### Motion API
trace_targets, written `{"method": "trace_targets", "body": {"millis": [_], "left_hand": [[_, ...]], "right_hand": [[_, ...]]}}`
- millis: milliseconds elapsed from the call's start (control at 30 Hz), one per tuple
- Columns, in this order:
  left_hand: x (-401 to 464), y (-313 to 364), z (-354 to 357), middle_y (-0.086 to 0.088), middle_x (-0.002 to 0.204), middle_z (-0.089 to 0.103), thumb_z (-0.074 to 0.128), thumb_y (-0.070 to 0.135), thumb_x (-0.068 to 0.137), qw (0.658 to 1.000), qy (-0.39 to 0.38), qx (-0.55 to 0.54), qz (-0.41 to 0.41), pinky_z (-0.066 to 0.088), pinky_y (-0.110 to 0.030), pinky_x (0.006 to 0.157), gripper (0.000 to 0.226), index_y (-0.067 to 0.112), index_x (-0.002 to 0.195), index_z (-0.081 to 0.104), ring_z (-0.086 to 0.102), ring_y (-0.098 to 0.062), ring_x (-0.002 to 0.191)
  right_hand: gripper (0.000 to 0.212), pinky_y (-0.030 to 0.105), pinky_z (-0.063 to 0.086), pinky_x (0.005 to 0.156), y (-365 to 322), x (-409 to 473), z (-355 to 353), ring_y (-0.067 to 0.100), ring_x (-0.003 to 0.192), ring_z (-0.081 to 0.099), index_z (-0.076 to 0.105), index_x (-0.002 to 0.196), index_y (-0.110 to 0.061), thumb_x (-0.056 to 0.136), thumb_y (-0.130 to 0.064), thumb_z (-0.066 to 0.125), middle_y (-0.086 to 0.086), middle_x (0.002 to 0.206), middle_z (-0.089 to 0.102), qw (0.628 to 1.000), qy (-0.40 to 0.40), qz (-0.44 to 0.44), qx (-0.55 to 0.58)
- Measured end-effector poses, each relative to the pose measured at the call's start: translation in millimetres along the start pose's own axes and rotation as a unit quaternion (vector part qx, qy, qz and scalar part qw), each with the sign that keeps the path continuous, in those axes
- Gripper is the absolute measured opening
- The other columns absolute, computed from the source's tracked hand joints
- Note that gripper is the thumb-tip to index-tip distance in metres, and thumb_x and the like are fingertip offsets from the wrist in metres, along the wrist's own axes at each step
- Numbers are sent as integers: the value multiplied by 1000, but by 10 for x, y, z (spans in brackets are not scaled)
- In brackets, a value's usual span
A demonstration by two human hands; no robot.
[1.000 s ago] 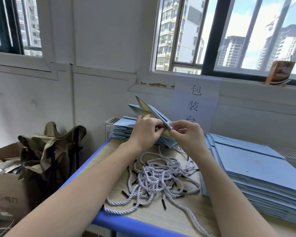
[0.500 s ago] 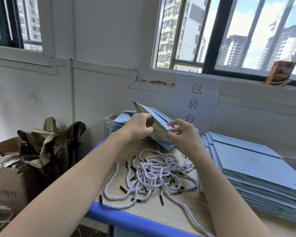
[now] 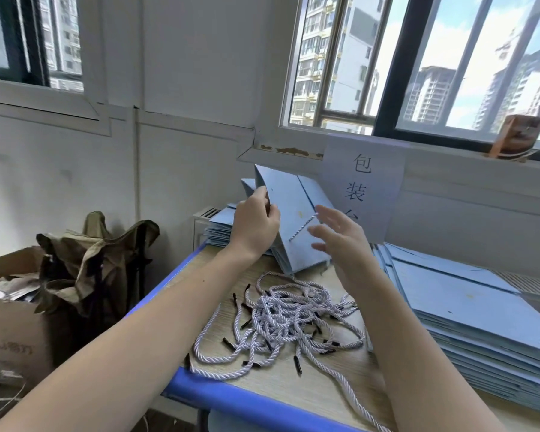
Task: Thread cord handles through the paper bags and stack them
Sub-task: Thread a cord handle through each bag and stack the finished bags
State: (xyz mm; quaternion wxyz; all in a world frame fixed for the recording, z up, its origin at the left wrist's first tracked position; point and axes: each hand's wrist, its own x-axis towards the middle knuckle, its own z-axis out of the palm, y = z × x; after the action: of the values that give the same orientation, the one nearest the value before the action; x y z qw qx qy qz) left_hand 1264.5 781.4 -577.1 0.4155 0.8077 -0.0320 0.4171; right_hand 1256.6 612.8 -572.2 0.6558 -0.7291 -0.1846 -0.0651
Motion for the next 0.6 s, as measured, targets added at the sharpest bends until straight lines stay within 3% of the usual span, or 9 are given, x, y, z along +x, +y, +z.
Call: {"method": "trace_targets", "body": {"millis": [100, 200, 367, 500, 600], "left_hand": [[-46, 61, -4, -9, 58, 52, 49, 2, 96, 998, 45, -5, 48, 33, -32, 49, 8, -3, 97, 56, 38, -12, 45], [-48, 161, -15, -12, 66, 63, 48, 1, 97, 990, 104, -61, 70, 40, -36, 53, 20, 1, 113, 60, 46, -15, 50], [-50, 351, -112, -7, 85, 71, 48, 2, 99, 962, 214, -119, 117, 41, -15, 58, 22, 1, 117, 62, 59, -13, 64], [-61, 423, -229, 0, 76, 56, 45, 6, 102, 932, 275, -33, 234, 34, -8, 59, 26, -7, 117, 62, 41, -9, 60], [-69, 340, -176, -10, 72, 62, 46, 1, 100, 941, 187, 40, 280, 37, -19, 60, 28, -7, 122, 61, 43, -18, 59]], "right_hand": [[45, 33, 52, 90, -45, 42, -45, 22, 121, 59, 56, 136, -12, 94, 1, 63, 4, 130, 59, 982, 25, 11, 188], [25, 35, 54, 92, -90, 50, -68, 27, 102, 64, 61, 118, -4, 95, 4, 58, 8, 102, 65, 940, 60, 22, 334], [6, 33, 60, 71, -140, 36, -44, 22, 71, 69, 61, 94, -5, 98, -3, 57, 7, 73, 68, 914, 71, 24, 399], [7, 35, 60, 76, -171, -8, -3, 22, 71, 69, 60, 103, -5, 97, -2, 59, 11, 81, 69, 928, 34, -11, 370], [23, 37, 60, 82, -142, -17, 17, 23, 77, 72, 57, 119, -1, 97, 4, 57, 16, 104, 72, 940, 24, -11, 339]]}}
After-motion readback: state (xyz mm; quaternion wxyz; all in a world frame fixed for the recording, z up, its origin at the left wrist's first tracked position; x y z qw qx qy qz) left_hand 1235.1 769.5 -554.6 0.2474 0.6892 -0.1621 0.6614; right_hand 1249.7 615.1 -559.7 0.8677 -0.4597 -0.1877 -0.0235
